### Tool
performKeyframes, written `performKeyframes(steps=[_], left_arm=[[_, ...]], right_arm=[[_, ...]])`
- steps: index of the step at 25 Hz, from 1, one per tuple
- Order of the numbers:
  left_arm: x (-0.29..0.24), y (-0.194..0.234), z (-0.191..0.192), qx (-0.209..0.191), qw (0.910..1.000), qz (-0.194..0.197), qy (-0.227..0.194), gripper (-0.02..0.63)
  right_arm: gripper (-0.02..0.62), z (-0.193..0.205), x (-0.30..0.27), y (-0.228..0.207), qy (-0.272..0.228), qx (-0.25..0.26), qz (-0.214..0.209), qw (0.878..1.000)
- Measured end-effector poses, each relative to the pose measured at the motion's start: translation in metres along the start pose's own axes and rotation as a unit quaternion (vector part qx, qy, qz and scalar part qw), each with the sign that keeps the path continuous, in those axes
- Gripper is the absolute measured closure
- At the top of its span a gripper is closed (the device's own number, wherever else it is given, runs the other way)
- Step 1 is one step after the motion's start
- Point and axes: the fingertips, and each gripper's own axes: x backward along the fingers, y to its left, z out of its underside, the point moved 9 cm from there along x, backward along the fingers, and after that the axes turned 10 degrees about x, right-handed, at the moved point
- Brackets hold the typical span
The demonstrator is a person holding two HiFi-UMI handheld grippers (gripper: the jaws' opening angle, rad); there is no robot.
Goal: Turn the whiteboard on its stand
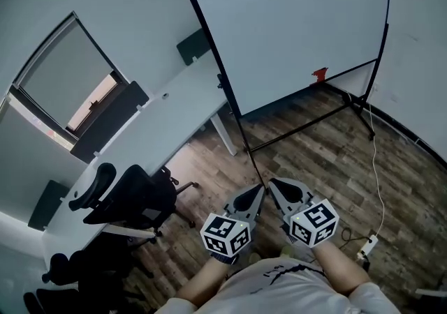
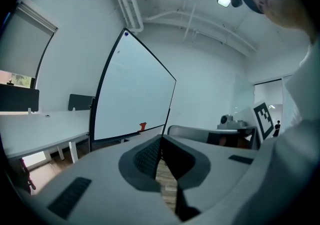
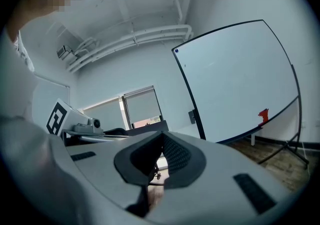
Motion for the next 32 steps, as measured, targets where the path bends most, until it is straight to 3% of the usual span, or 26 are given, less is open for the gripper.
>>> performKeyframes(steps=[9,19,24,32], left_arm=[[-0.008,0.007,-0.002,-0.008,0.9994,-0.032,-0.013,0.594],[-0.029,0.044,-0.023,-0.006,0.9983,-0.053,-0.025,0.594],[-0.054,0.084,-0.041,0.000,0.9980,-0.054,-0.031,0.594],[-0.105,0.188,-0.100,-0.009,0.9979,-0.047,-0.044,0.594]], right_arm=[[0.583,0.005,0.015,-0.017,-0.008,-0.005,-0.012,1.000],[0.583,0.003,-0.004,-0.036,0.000,-0.005,-0.012,1.000],[0.583,-0.001,-0.041,-0.054,0.013,0.006,-0.014,1.000],[0.583,-0.013,-0.144,-0.090,0.028,0.017,0.004,0.999]])
